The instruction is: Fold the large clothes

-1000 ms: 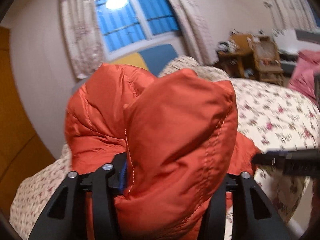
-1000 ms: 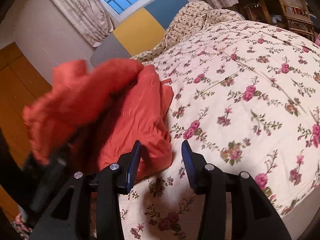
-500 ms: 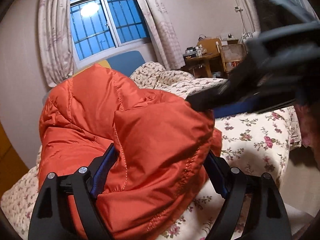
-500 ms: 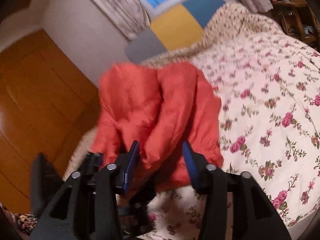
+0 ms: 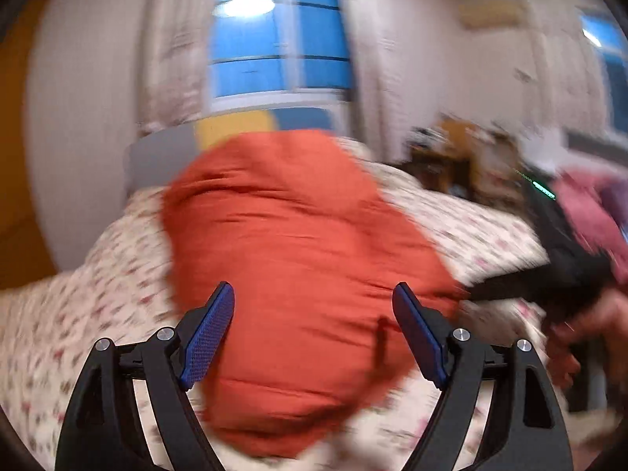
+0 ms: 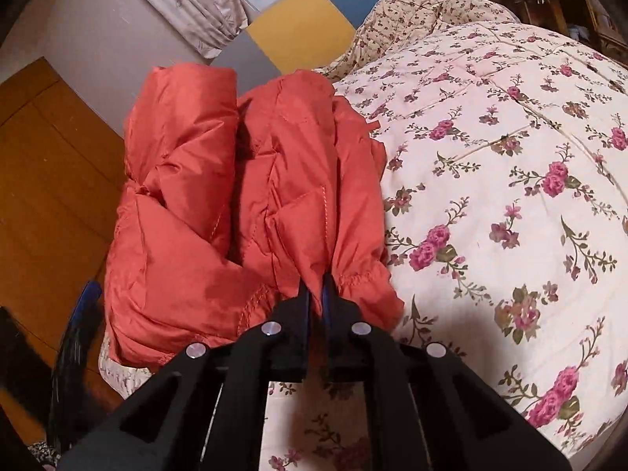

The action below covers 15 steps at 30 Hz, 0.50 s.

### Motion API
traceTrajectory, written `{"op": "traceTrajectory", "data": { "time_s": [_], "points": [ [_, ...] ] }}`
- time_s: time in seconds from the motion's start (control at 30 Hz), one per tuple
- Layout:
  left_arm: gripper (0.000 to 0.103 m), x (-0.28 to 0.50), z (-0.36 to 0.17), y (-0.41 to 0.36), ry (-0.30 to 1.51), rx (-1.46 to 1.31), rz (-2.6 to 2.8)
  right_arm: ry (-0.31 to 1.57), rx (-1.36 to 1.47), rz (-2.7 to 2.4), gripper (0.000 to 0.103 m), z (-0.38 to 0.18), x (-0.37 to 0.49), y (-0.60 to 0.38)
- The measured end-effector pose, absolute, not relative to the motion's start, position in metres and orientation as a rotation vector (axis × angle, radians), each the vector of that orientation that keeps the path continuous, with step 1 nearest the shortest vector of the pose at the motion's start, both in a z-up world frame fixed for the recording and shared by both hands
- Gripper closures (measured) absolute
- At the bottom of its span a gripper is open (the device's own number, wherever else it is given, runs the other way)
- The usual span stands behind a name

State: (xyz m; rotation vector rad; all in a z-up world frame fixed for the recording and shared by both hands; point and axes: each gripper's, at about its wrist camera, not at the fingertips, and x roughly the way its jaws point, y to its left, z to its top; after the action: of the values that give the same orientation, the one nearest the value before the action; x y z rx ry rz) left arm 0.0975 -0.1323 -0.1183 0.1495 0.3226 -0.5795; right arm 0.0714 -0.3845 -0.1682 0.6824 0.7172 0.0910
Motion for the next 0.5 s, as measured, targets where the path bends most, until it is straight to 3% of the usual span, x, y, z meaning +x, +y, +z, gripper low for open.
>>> {"op": "traceTrajectory", "data": {
  "time_s": [0.07, 0.23, 0.3, 0.4, 0.5],
  "points": [
    [0.021, 0.122, -0.114, -0.116, 0.354, 0.061, -0.484, 0.709, 0.672, 0.097, 0.096, -0.163, 0.069, -0.385],
    [0.021, 0.180, -0.109, -0.078, 0.428, -0.165, -0.279, 0.636, 0.615, 0.075, 0.072, -0.136, 0.063, -0.383],
    [0.021, 0.197, -0.107, -0.072, 0.455, -0.224, -0.241, 0.590, 0.615, 0.081, 0.070, -0.123, 0.061, -0.385],
    [0.021, 0.212, -0.103, -0.078, 0.456, -0.227, -0.243, 0.521, 0.628, 0.119, 0.059, -0.102, 0.066, -0.386],
    [0.021, 0.223, -0.105, -0.087, 0.474, -0.214, -0.264, 0.511, 0.612, 0.176, 0.058, -0.086, 0.088, -0.382]
  ]
}}
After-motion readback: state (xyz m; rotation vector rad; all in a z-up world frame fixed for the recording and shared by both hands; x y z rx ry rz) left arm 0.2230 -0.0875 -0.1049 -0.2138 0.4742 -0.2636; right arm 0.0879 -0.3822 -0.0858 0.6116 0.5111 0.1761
